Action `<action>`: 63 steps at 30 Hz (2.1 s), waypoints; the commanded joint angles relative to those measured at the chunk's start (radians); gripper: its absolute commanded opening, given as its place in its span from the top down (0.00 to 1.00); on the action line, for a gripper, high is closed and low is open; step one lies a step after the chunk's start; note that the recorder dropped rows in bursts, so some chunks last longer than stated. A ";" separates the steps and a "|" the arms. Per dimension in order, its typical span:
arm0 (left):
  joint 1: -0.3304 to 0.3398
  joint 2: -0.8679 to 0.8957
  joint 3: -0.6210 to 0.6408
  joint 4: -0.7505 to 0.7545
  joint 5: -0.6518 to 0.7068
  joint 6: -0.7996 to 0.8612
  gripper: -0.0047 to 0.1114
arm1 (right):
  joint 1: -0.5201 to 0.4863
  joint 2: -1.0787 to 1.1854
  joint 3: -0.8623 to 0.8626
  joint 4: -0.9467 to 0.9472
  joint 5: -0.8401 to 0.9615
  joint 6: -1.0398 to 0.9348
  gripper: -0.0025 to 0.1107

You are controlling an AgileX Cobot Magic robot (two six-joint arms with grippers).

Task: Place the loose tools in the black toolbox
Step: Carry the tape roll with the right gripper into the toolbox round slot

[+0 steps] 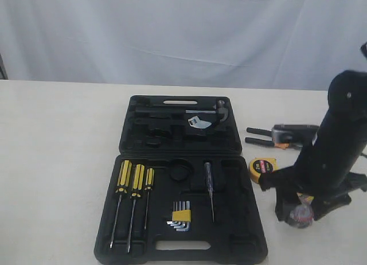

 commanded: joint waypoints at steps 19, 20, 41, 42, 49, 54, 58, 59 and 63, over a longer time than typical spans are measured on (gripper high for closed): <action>-0.005 -0.001 0.003 0.000 -0.005 -0.006 0.96 | 0.264 0.398 -0.831 0.024 0.247 0.014 0.70; -0.005 -0.001 0.003 0.000 -0.005 -0.006 0.96 | 0.265 0.423 -0.852 0.024 0.247 0.024 0.70; -0.005 -0.001 0.003 0.000 -0.005 -0.006 0.96 | 0.350 0.584 -0.905 -0.034 0.227 0.056 0.70; -0.005 -0.001 0.003 0.000 -0.005 -0.006 0.96 | 0.350 0.584 -0.905 -0.034 0.218 0.056 0.70; -0.005 -0.001 0.003 0.000 -0.005 -0.006 0.96 | 0.350 0.584 -0.905 -0.034 0.173 0.048 0.70; -0.005 -0.001 0.003 0.000 -0.005 -0.006 0.96 | 0.350 0.584 -0.905 -0.034 0.173 0.048 0.70; -0.005 -0.001 0.003 0.000 -0.005 -0.006 0.96 | 0.350 0.597 -0.905 -0.034 0.178 0.048 0.70; -0.005 -0.001 0.003 0.000 -0.005 -0.006 0.96 | 0.350 0.606 -0.905 -0.034 0.183 0.048 0.70; -0.005 -0.001 0.003 0.000 -0.005 -0.006 0.96 | 0.350 0.627 -0.905 -0.034 0.184 0.056 0.70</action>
